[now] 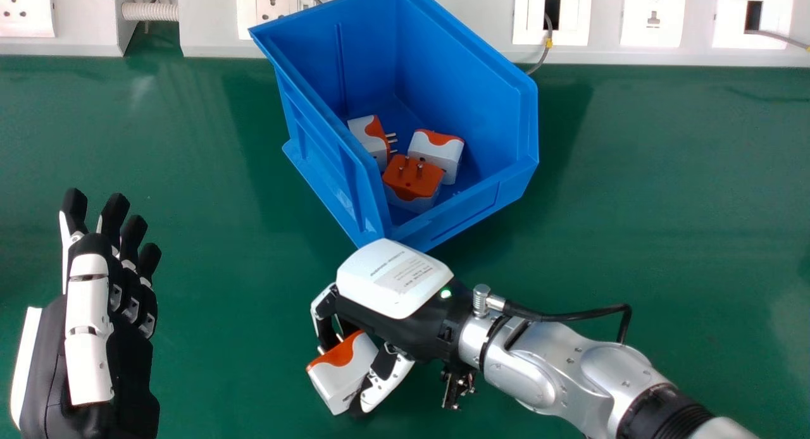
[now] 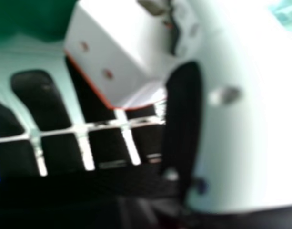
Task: Pick all objects and put in blue box
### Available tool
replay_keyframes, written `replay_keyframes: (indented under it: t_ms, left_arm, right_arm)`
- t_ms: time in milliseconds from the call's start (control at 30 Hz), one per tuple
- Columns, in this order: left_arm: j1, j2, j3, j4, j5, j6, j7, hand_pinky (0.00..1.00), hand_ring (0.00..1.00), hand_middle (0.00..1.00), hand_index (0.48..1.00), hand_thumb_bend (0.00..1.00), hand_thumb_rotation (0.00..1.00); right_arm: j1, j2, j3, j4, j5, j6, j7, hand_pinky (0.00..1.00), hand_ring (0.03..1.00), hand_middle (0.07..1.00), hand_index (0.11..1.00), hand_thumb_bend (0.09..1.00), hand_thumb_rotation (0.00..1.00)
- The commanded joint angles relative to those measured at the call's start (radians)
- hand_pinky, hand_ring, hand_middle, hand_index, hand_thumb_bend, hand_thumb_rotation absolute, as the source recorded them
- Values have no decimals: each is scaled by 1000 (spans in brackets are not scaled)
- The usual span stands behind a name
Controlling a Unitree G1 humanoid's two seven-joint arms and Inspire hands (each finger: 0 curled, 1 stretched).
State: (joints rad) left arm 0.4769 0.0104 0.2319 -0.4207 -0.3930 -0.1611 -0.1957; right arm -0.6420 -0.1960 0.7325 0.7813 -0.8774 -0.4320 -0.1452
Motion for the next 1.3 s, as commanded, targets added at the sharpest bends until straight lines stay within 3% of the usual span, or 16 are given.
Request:
replay_keyframes:
  t_ms: [0, 200, 367, 433, 567, 700, 933, 1267]
  left_arm:
    - [-2, 5, 4, -12, 2, -13, -2, 1000, 1000, 1000, 1000, 184, 970]
    - [-2, 6, 7, -9, -3, -17, -7, 1000, 1000, 1000, 1000, 181, 975]
    - [-4, 7, 10, -18, 4, -6, 4, 1000, 1000, 1000, 1000, 180, 978]
    - [-9, 10, 14, -13, 5, -8, 3, 1000, 1000, 1000, 1000, 179, 979]
    - [-16, 14, 19, -7, -4, -7, -3, 1000, 1000, 1000, 1000, 176, 990]
    - [-22, 16, 18, -8, 1, 0, 4, 1000, 1000, 1000, 1000, 179, 994]
    - [-38, 15, 14, -2, 5, 9, 9, 1000, 1000, 1000, 996, 192, 998]
    - [-33, 15, 12, -9, 5, 15, 7, 1000, 1000, 1000, 995, 195, 1000]
  right_arm:
    - [26, -20, -31, -53, 16, 36, 19, 175, 239, 314, 473, 484, 159]
    - [217, -86, -103, -331, 81, 53, 63, 184, 256, 337, 474, 484, 157]
    - [434, -164, -178, -631, 107, 119, 120, 142, 201, 272, 472, 485, 153]
    - [525, -199, -217, -730, 111, 132, 116, 130, 185, 253, 471, 485, 153]
    - [658, -234, -296, -857, 110, 151, 89, 102, 148, 211, 470, 484, 154]
    - [740, -241, -389, -933, 131, 164, 64, 90, 132, 192, 470, 484, 155]
    - [683, -219, -489, -931, 142, 169, 31, 77, 112, 165, 469, 485, 154]
    - [426, -181, -473, -732, 91, 171, -17, 74, 108, 160, 469, 486, 153]
